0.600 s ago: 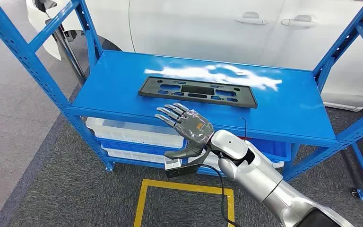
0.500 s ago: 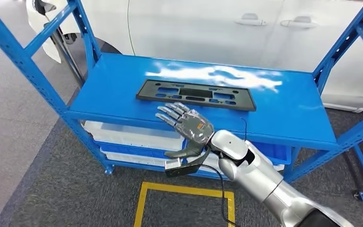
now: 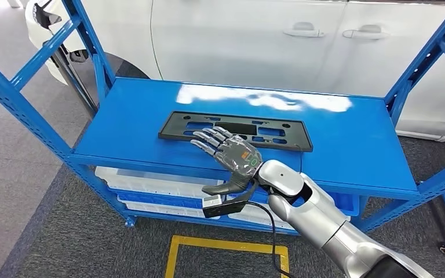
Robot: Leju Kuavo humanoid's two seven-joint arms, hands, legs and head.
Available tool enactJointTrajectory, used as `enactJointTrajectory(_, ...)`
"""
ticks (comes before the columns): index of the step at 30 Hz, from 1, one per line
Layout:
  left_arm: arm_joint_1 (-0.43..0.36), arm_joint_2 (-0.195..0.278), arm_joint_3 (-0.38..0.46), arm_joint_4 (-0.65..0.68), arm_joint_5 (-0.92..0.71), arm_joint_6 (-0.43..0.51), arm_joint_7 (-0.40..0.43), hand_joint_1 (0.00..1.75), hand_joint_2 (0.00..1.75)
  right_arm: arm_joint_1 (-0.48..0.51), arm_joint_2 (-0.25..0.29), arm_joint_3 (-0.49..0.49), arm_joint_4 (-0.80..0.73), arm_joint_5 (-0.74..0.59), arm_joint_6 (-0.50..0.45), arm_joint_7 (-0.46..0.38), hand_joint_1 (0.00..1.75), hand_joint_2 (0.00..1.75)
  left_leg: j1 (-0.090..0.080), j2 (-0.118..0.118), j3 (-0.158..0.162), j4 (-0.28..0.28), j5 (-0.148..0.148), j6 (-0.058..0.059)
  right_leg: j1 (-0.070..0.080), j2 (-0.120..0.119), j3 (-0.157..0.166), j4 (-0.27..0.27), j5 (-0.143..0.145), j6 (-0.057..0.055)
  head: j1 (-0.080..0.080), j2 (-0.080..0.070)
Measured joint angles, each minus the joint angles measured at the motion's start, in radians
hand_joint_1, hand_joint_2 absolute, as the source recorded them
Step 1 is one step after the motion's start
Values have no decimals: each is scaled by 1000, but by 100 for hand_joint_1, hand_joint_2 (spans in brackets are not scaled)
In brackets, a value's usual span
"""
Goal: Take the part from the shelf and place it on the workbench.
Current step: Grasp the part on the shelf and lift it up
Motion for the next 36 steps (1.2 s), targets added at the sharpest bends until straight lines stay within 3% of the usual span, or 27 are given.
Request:
enactJointTrajectory(4, 2, -1, 0, 0, 1, 1, -8, 0, 0, -7, 3, 3, 2, 0, 1, 0, 0, 0, 2, -1, 16, -16, -5, 19, -1, -1, -1, 19, -27, 23, 0, 0)
enactJointTrajectory(5, 1, -1, 0, 0, 1, 1, -13, 0, 0, -10, 3, 4, 3, -1, 2, -1, 0, 0, 5, -1, 23, -20, -7, 24, -1, -1, -20, 61, -48, 28, 0, 0)
enactJointTrajectory(7, -1, -2, 0, 0, 1, 0, -23, 0, 0, -12, 3, 5, 7, -1, 3, -1, 0, 0, 5, -1, 29, -22, -14, 31, -4, -1, -98, 198, -101, 35, 0, 0)
enactJointTrajectory(8, -1, -2, 0, 0, 1, -1, -27, 0, 0, -11, 3, 7, 10, -1, 4, -1, 0, 0, 5, -1, 31, -21, -18, 33, -5, -1, -141, 263, -117, 38, 0, 0)
enactJointTrajectory(9, -1, -2, 0, 0, 1, -2, -29, 0, 0, -10, 3, 8, 12, -1, 5, -1, 0, 0, 4, -1, 34, -21, -22, 33, -6, -2, -170, 296, -114, 39, 0, 0)
enactJointTrajectory(10, -1, -2, 0, 0, 2, -3, -31, 0, 0, -9, 3, 10, 15, -1, 6, -1, 0, 0, 4, -2, 38, -19, -26, 32, -7, -2, -180, 288, -88, 40, 0, 0)
enactJointTrajectory(11, 0, -2, 0, 0, 2, -4, -32, 0, 0, -9, 3, 10, 18, -1, 6, -2, 0, 0, 4, -4, 43, -17, -31, 31, -8, -2, -168, 240, -45, 38, 0, 0)
enactJointTrajectory(13, 1, -3, 0, 0, 2, -6, -34, 0, 0, -13, 3, 11, 23, -1, 6, -2, 0, 0, 2, -6, 53, -12, -42, 25, -7, -3, -115, 97, 39, 30, 0, 0)
enactJointTrajectory(15, 1, -4, 0, 0, 2, -7, -35, 0, 0, -17, 3, 12, 31, 0, 8, -1, 0, 0, -1, -6, 56, -10, -50, 17, -3, -3, -85, 19, 66, 22, 0, 0)
enactJointTrajectory(19, 1, -4, 0, 0, 5, -8, -37, 0, 0, -19, 4, 14, 53, 5, 9, 4, 0, 175, -1, -4, 54, 4, -66, -3, -6, -1, -76, 4, 65, 3, 0, 0)
enactJointTrajectory(21, 1, -4, 0, 0, 6, -7, -38, 0, 0, -20, 6, 14, 62, 8, 8, 7, 0, 175, 3, -2, 16, 90, -116, -14, -10, -4, -71, -2, 66, -5, 0, 0)
enactJointTrajectory(23, 3, -4, 0, 0, 7, -7, -40, 0, 0, -20, 8, 15, 76, 10, 7, 8, 0, 175, 7, -1, -53, 229, -177, -23, -9, -5, -70, -2, 64, -9, 0, 0)
enactJointTrajectory(24, 4, -4, 0, 0, 8, -7, -40, 0, 0, -19, 8, 15, 84, 12, 7, 9, 0, 175, 9, -1, -78, 275, -188, -26, -9, -6, -70, -1, 64, -9, 0, 0)
enactJointTrajectory(25, 6, -4, 0, 0, 9, -7, -41, 0, 0, -18, 8, 16, 92, 14, 7, 9, 0, 175, 11, -1, -84, 283, -178, -29, -9, -6, -69, -1, 62, -8, 0, 0)
enactJointTrajectory(26, 7, -3, 0, 0, 10, -7, -41, 0, 0, -18, 9, 16, 99, 16, 7, 10, 0, 175, 13, -1, -69, 246, -149, -29, -10, -5, -67, 0, 60, -6, 0, 0)
enactJointTrajectory(27, 8, -3, 0, 0, 11, -7, -42, 0, 0, -18, 9, 16, 105, 19, 7, 11, 0, 175, 15, 0, -36, 177, -108, -29, -11, -5, -63, 1, 57, -3, 0, 0)
enactJointTrajectory(29, 7, -3, 0, 0, 11, -7, -44, 0, 0, -20, 9, 17, 116, 24, 6, 14, 0, 175, 15, -1, 31, 42, -57, -22, -8, -4, -58, 5, 51, 6, 0, 0)
enactJointTrajectory(30, 7, -3, 0, 0, 11, -7, -44, 0, 0, -21, 9, 17, 121, 27, 6, 16, 0, 175, 15, -1, 47, 8, -50, -17, -6, -3, -58, 6, 50, 11, 0, 0)
enactJointTrajectory(33, 9, -3, 0, 0, 11, -9, -45, 0, 0, -24, 10, 17, 140, 46, 3, 30, 0, 175, 11, -3, 51, -5, -49, 5, -7, -3, -59, 6, 48, 28, 0, 0)
enactJointTrajectory(35, 8, -4, 0, 0, 12, -9, -47, 0, 0, -29, 10, 17, 156, 66, 0, 48, 0, 175, 12, -3, 54, -11, -46, 18, -10, -3, -75, 45, 21, 38, 0, 0)
enactJointTrajectory(36, 7, -4, -1, 0, 12, -10, -48, 0, 0, -32, 10, 17, 166, 75, -1, 57, 0, 175, 13, -2, 55, -13, -45, 23, -11, -3, -99, 95, -7, 41, 0, 0)
